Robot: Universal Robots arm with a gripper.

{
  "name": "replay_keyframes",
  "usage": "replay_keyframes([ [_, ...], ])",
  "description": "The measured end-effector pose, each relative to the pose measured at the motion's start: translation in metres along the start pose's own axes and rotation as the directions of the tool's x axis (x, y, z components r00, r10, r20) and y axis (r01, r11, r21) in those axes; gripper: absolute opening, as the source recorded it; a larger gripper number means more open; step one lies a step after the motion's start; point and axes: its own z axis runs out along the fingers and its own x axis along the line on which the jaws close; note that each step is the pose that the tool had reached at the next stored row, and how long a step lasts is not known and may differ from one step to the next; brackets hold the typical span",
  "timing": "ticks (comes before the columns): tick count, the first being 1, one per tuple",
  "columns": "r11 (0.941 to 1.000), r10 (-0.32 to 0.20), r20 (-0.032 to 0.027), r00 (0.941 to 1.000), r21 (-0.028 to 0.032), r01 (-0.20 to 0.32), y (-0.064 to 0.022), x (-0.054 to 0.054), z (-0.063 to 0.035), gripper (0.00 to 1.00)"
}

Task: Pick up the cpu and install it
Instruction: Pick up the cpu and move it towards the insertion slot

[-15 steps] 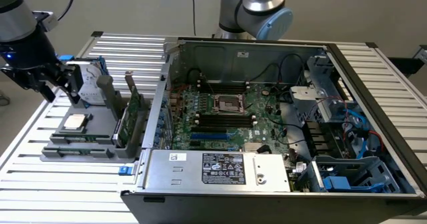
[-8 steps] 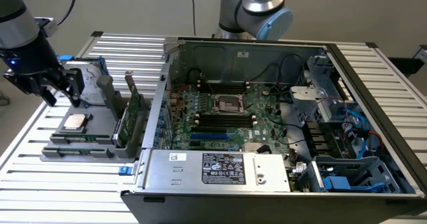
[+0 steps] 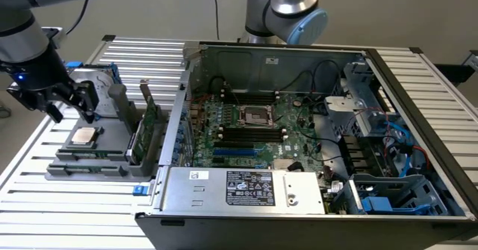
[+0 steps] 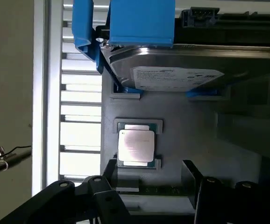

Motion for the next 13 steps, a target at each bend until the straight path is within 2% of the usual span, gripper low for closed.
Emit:
replay_keyframes([
  [2, 1.0000, -0.003, -0.0002, 1.0000, 0.0000, 0.003, -0.0002, 0.000, 0.0036, 0.69],
  [3, 1.0000, -0.003, -0.0001, 1.0000, 0.0000, 0.003, -0.0003, 0.000, 0.0054, 0.75],
  [13, 1.0000, 0.002, 0.0000, 1.0000, 0.0000, -0.002, -0.0009, 0.000, 0.0236, 0.75],
])
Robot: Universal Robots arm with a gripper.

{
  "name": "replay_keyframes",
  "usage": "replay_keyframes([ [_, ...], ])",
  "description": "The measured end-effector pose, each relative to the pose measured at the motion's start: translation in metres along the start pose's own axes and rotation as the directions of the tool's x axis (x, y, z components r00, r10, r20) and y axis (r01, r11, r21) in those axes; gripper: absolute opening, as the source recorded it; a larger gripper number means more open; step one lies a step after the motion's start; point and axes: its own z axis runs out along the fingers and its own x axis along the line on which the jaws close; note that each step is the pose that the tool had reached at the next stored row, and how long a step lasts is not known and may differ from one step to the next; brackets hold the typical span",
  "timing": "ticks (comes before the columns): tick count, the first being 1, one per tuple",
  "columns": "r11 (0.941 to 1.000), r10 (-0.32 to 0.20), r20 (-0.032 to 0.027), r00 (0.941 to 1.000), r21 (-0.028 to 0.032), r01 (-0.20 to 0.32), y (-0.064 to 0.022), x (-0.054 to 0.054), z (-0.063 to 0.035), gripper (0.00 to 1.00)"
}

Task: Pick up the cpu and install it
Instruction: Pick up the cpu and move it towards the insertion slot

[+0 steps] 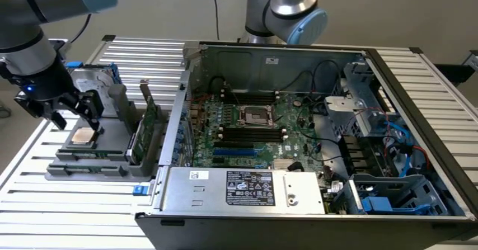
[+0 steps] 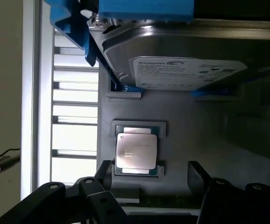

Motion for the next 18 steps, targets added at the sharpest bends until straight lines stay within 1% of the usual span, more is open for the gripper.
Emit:
replay_keyframes([
  [3, 1.0000, 0.004, -0.0005, 1.0000, -0.0001, -0.004, -0.0001, 0.000, 0.0054, 0.75],
  [6, 1.0000, 0.009, -0.0023, 1.0000, -0.0001, -0.009, 0.0005, 0.001, 0.0095, 0.75],
  [9, 0.9998, 0.018, -0.0056, 0.9998, -0.0002, -0.018, 0.0021, 0.002, 0.0120, 0.75],
  [14, 0.9994, 0.034, -0.0134, 0.9993, -0.0001, -0.034, 0.0030, 0.005, 0.0162, 0.75],
  [18, 0.9993, 0.038, -0.0157, 0.9991, -0.0003, -0.038, 0.0028, 0.006, 0.0220, 0.75],
])
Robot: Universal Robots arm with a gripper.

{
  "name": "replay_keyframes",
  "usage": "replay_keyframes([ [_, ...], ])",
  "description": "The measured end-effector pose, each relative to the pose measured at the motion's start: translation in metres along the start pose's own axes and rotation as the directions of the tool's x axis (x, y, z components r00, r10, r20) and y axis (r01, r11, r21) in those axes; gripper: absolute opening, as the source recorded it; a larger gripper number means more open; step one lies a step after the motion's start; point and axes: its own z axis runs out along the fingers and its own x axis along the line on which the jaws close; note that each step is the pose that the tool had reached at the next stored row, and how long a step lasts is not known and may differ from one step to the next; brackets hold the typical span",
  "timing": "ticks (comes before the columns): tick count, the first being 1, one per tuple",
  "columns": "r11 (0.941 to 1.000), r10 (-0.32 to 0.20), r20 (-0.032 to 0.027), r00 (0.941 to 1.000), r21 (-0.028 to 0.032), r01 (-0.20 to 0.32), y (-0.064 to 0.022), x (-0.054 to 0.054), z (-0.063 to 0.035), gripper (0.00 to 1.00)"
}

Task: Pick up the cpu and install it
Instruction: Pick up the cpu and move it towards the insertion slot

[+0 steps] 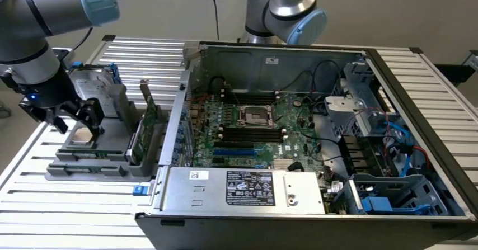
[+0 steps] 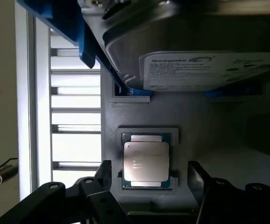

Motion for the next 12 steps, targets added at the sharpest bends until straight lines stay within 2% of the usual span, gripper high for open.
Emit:
replay_keyframes([
  [5, 1.0000, 0.006, -0.0003, 1.0000, -0.0008, -0.006, -0.0002, 0.0001, 0.0065, 0.75],
  [12, 0.9984, 0.056, -0.0027, 0.9984, -0.0044, -0.056, -0.0005, 0.0001, 0.0107, 0.75],
])
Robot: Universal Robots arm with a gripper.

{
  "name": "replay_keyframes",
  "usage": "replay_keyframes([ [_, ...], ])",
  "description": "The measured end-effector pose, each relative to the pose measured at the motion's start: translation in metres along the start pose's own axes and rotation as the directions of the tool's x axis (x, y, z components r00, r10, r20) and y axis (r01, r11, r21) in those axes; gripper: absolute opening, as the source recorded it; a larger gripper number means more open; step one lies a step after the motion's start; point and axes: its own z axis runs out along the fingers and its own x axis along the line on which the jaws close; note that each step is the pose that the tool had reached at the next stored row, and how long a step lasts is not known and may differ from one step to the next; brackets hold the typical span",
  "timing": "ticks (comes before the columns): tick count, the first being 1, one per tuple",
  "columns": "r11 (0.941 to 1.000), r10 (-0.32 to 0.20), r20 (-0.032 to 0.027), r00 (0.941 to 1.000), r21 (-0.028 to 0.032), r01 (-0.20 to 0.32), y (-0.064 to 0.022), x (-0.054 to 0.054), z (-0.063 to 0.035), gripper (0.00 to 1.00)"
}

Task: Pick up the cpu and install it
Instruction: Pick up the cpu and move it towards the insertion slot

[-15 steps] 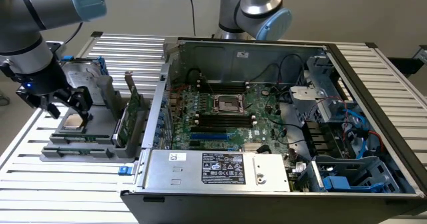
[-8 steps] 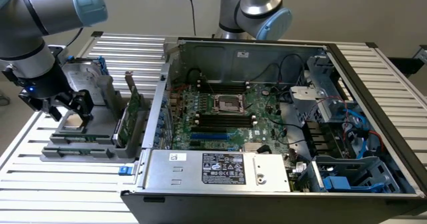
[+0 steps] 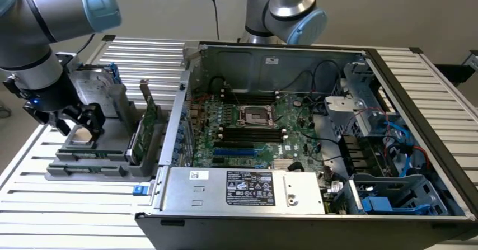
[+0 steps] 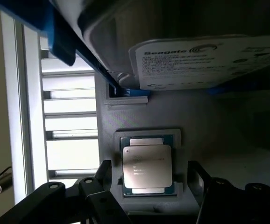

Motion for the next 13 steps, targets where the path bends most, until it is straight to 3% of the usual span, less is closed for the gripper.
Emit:
replay_keyframes([
  [6, 0.9998, 0.015, -0.0023, 0.9999, -0.0088, -0.015, -0.0002, 0.0001, 0.0038, 0.75],
  [13, 0.9998, 0.015, -0.0035, 0.9999, -0.0133, -0.015, -0.0004, 0.0000, 0.0083, 0.75],
])
